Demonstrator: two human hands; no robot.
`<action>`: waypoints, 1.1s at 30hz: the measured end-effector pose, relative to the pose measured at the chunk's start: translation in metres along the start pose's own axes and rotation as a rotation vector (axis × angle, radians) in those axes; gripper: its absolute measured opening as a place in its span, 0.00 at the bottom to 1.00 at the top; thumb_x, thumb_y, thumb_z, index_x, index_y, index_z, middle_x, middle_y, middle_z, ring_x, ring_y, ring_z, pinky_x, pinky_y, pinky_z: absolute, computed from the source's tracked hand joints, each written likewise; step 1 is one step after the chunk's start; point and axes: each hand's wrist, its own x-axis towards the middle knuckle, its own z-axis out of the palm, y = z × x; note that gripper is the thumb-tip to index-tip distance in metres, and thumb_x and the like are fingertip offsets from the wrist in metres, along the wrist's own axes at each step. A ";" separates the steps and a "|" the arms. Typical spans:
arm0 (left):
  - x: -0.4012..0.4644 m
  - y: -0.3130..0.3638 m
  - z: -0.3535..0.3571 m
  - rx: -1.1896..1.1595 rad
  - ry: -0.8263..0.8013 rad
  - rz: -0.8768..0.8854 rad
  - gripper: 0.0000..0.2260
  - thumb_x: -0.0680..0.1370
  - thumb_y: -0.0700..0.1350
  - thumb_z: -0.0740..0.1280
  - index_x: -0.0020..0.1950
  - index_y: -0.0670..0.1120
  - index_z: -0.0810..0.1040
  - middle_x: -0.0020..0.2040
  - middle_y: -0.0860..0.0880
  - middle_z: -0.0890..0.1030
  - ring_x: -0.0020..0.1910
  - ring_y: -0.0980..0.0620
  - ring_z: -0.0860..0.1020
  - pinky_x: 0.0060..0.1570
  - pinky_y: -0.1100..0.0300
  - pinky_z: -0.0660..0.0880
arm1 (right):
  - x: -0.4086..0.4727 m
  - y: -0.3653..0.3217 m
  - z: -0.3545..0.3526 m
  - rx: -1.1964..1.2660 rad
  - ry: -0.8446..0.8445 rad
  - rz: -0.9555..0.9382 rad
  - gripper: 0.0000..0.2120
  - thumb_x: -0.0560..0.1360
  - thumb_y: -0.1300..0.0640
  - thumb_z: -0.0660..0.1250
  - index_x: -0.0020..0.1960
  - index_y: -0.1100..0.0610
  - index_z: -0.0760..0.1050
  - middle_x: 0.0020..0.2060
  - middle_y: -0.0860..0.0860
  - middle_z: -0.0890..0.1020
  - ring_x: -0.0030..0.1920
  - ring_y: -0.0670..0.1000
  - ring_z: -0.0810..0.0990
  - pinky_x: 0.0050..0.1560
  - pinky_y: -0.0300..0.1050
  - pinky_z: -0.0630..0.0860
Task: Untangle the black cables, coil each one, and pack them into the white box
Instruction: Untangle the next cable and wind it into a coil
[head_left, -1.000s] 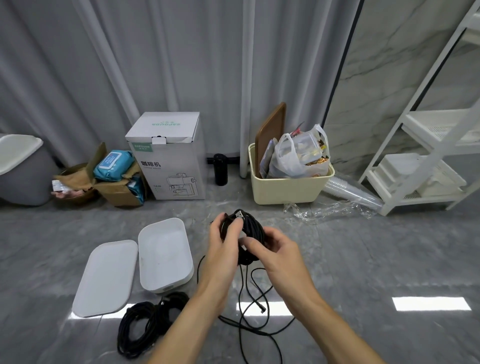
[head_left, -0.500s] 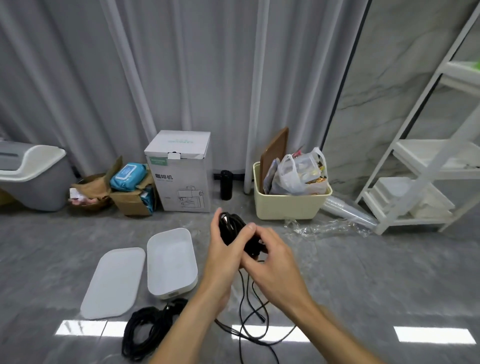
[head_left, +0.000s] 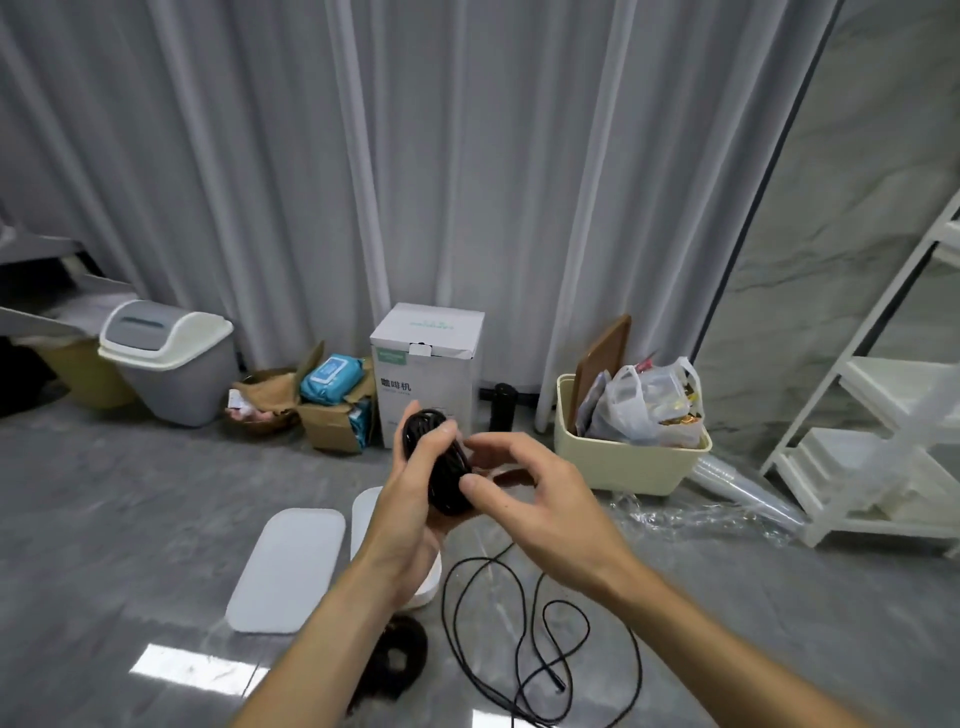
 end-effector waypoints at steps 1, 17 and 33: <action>-0.001 0.006 -0.008 -0.022 0.002 -0.003 0.30 0.74 0.52 0.72 0.74 0.58 0.67 0.62 0.39 0.80 0.55 0.43 0.81 0.42 0.52 0.80 | 0.004 -0.004 0.005 -0.011 -0.016 -0.006 0.13 0.76 0.55 0.71 0.59 0.42 0.77 0.54 0.41 0.81 0.56 0.40 0.79 0.60 0.41 0.75; -0.026 0.043 -0.133 0.013 0.043 -0.087 0.20 0.82 0.57 0.55 0.66 0.50 0.78 0.58 0.46 0.82 0.55 0.49 0.82 0.48 0.50 0.80 | 0.064 -0.013 0.130 -0.240 -0.484 -0.102 0.36 0.74 0.49 0.72 0.77 0.49 0.60 0.70 0.43 0.65 0.68 0.40 0.67 0.69 0.45 0.70; -0.002 -0.023 -0.282 0.345 0.405 -0.194 0.14 0.76 0.50 0.72 0.59 0.63 0.77 0.45 0.52 0.82 0.40 0.53 0.83 0.49 0.48 0.82 | 0.091 0.090 0.253 -0.228 -0.742 0.122 0.43 0.71 0.42 0.74 0.78 0.43 0.55 0.73 0.41 0.63 0.69 0.41 0.66 0.65 0.39 0.68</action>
